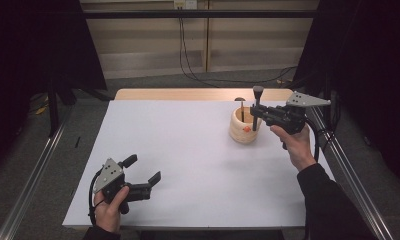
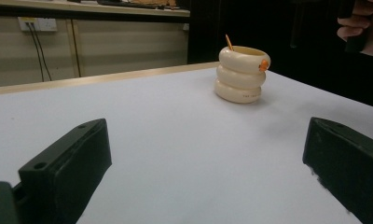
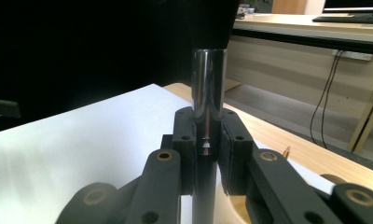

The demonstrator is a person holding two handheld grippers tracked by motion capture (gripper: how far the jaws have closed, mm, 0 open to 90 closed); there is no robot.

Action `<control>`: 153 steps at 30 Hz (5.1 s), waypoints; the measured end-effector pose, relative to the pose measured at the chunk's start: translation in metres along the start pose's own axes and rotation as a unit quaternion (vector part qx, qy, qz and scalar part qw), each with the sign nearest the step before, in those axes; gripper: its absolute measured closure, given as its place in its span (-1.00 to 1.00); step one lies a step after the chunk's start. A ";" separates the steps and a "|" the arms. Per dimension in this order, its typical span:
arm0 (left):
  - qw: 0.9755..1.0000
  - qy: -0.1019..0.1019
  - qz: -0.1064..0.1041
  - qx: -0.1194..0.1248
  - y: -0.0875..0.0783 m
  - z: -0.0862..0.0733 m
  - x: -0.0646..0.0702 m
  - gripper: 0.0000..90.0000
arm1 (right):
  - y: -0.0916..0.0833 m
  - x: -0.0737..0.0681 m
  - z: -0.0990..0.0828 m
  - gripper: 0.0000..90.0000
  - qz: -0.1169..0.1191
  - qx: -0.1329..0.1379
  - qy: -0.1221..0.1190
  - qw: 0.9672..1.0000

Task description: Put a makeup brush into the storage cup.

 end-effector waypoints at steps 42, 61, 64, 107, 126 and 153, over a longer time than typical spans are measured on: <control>1.000 0.002 0.009 -0.008 0.002 0.000 -0.005 -0.98 | 0.033 0.060 -0.021 0.76 -0.081 -0.012 0.045 0.996; 1.000 0.003 0.012 -0.010 0.002 0.000 -0.009 -0.97 | 0.037 0.064 -0.049 0.76 -0.083 -0.027 0.060 0.994; 1.000 0.005 0.013 -0.008 0.001 0.000 -0.009 -0.97 | 0.037 0.063 -0.051 0.76 -0.080 -0.028 0.062 0.994; 1.000 0.011 0.017 -0.003 0.000 0.001 -0.011 -0.97 | 0.036 0.071 -0.063 -0.68 -0.108 -0.030 0.071 0.991; 1.000 0.016 0.015 0.001 0.002 0.002 -0.010 -0.98 | 0.029 0.067 -0.058 -0.99 -0.101 -0.025 0.067 0.992; 1.000 0.003 0.023 0.002 -0.002 0.001 -0.015 -0.97 | -0.003 0.050 -0.049 -1.00 -0.172 0.005 0.027 0.985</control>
Point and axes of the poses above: each handheld gripper's, and its own axes: y roughly forward along the jaws, z roughly out of its top, x roughly to its right, the point moved 8 cm from there along y, roughly forward along the jaws, and after that the axes turned 11 degrees about z, right-handed, at the moved point
